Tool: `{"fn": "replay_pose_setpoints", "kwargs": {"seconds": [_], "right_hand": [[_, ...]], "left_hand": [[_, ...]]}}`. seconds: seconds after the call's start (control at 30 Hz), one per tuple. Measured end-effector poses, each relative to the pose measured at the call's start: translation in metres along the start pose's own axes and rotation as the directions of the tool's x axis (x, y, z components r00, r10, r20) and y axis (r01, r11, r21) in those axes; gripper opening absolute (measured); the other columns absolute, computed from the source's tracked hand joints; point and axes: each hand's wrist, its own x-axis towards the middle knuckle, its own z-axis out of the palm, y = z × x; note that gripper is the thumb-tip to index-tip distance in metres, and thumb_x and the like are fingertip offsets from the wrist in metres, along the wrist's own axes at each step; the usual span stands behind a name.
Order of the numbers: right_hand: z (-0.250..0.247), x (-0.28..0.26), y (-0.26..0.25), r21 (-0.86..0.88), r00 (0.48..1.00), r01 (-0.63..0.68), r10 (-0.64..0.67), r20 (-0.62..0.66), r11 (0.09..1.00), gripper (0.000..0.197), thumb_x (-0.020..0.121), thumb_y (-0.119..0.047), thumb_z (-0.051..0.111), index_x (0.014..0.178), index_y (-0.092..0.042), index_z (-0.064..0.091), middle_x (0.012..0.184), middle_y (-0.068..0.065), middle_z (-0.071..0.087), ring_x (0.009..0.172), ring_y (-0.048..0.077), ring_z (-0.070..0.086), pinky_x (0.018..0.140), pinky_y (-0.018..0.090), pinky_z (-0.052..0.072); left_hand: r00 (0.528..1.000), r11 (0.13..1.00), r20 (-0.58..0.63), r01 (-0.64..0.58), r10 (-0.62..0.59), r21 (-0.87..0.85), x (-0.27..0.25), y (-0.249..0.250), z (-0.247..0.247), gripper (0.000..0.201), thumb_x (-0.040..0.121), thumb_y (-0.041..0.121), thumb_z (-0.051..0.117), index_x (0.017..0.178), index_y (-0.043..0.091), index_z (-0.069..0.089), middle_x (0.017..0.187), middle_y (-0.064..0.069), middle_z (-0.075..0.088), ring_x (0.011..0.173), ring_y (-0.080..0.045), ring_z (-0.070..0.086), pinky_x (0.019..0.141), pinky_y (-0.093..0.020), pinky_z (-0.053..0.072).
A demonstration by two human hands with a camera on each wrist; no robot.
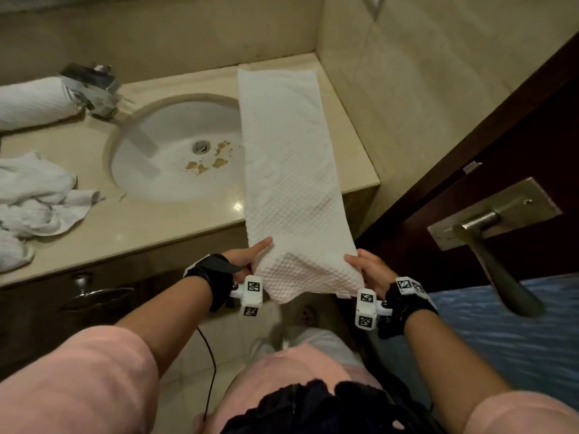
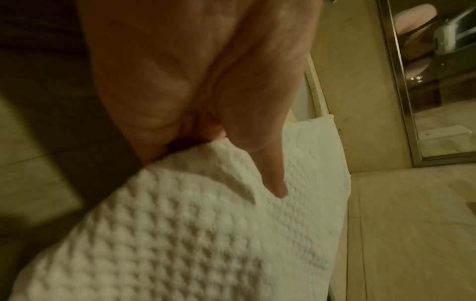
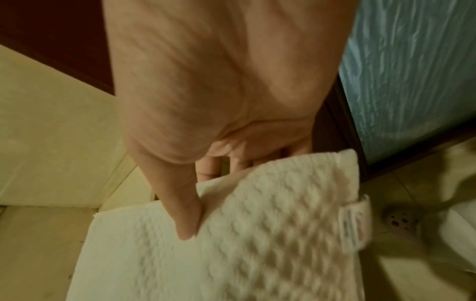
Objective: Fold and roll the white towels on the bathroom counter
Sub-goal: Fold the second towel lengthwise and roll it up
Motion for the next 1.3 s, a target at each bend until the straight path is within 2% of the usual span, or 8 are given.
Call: {"fn": "replay_pose_setpoints", "kwargs": {"seconds": [0.13, 0.33, 0.5, 0.7, 0.87, 1.07, 1.17, 1.3], "right_hand": [[0.01, -0.018, 0.003, 0.065, 0.996, 0.063, -0.059, -0.068, 0.996, 0.008, 0.095, -0.01, 0.054, 0.087, -0.009, 0.051, 0.087, 0.011, 0.062, 0.077, 0.023, 0.059, 0.069, 0.036, 0.048], [0.021, -0.035, 0.008, -0.003, 0.976, 0.141, -0.139, -0.168, 0.99, 0.016, 0.095, -0.018, 0.057, 0.081, -0.013, 0.051, 0.076, 0.007, 0.06, 0.063, 0.017, 0.056, 0.057, 0.029, 0.047], [0.016, -0.044, 0.018, -0.028, 0.965, 0.157, -0.159, -0.209, 0.987, 0.013, 0.093, -0.021, 0.061, 0.081, -0.015, 0.058, 0.075, 0.008, 0.065, 0.064, 0.019, 0.06, 0.065, 0.034, 0.049], [0.016, -0.054, 0.024, -0.068, 0.976, 0.11, -0.12, -0.179, 0.992, 0.018, 0.094, -0.007, 0.058, 0.077, -0.01, 0.052, 0.061, 0.005, 0.054, 0.034, 0.004, 0.05, 0.034, 0.016, 0.039], [0.008, -0.051, 0.032, -0.158, 0.981, 0.057, -0.084, -0.172, 0.986, 0.012, 0.09, -0.006, 0.063, 0.079, -0.008, 0.057, 0.069, 0.008, 0.061, 0.048, 0.01, 0.057, 0.045, 0.019, 0.046], [-0.001, -0.047, 0.042, -0.233, 0.982, -0.02, -0.024, -0.187, 0.972, 0.008, 0.087, -0.004, 0.066, 0.079, -0.003, 0.063, 0.078, 0.014, 0.064, 0.068, 0.024, 0.06, 0.069, 0.035, 0.053], [0.002, -0.044, 0.042, -0.299, 0.987, -0.082, 0.036, -0.155, 0.951, 0.014, 0.091, -0.009, 0.061, 0.092, 0.004, 0.062, 0.078, 0.015, 0.059, 0.064, 0.023, 0.057, 0.057, 0.031, 0.052], [0.008, -0.04, 0.044, -0.414, 0.986, -0.143, 0.095, -0.136, 0.899, 0.024, 0.095, -0.015, 0.055, 0.074, -0.003, 0.056, 0.061, 0.011, 0.048, 0.048, 0.02, 0.045, 0.048, 0.029, 0.037]], "left_hand": [[0.999, 0.999, 0.044, -0.027, 0.026, 0.02, -0.016, -0.018, 0.004, 0.052, 0.089, 0.044, 0.059, 0.125, 0.007, 0.055, 0.101, -0.008, 0.069, 0.085, -0.017, 0.066, 0.063, -0.028, 0.053], [0.998, 0.997, 0.05, -0.052, 0.05, 0.05, -0.025, -0.038, 0.005, 0.08, 0.067, 0.05, 0.078, 0.131, 0.008, 0.053, 0.118, -0.012, 0.066, 0.106, -0.027, 0.063, 0.082, -0.036, 0.05], [0.997, 0.999, 0.067, -0.028, 0.031, -0.041, -0.042, -0.055, 0.012, 0.044, 0.081, 0.034, 0.073, 0.117, 0.011, 0.063, 0.112, -0.013, 0.07, 0.099, -0.024, 0.068, 0.085, -0.036, 0.054], [1.0, 0.99, 0.01, 0.0, 0.001, -0.144, -0.051, -0.073, 0.017, 0.031, 0.09, 0.017, 0.062, 0.119, 0.005, 0.059, 0.125, -0.015, 0.062, 0.12, -0.028, 0.056, 0.109, -0.042, 0.038], [0.999, 0.973, -0.052, -0.007, -0.005, -0.229, -0.057, -0.086, 0.029, 0.031, 0.096, 0.02, 0.054, 0.121, 0.002, 0.056, 0.124, -0.017, 0.062, 0.122, -0.029, 0.054, 0.109, -0.04, 0.039], [0.994, 0.975, -0.108, -0.006, -0.018, -0.221, -0.055, -0.098, 0.034, 0.042, 0.099, 0.028, 0.048, 0.13, 0.0, 0.05, 0.111, -0.014, 0.069, 0.106, -0.029, 0.061, 0.074, -0.035, 0.041], [0.988, 0.971, -0.151, -0.061, 0.026, -0.233, -0.073, -0.095, 0.048, 0.037, 0.102, 0.02, 0.041, 0.133, 0.0, 0.044, 0.126, -0.018, 0.059, 0.116, -0.032, 0.057, 0.085, -0.037, 0.048], [0.986, 0.97, -0.165, -0.071, 0.033, -0.234, -0.076, -0.093, 0.049, 0.039, 0.103, 0.017, 0.039, 0.138, 0.0, 0.04, 0.117, -0.017, 0.062, 0.103, -0.031, 0.061, 0.084, -0.039, 0.051]]}}
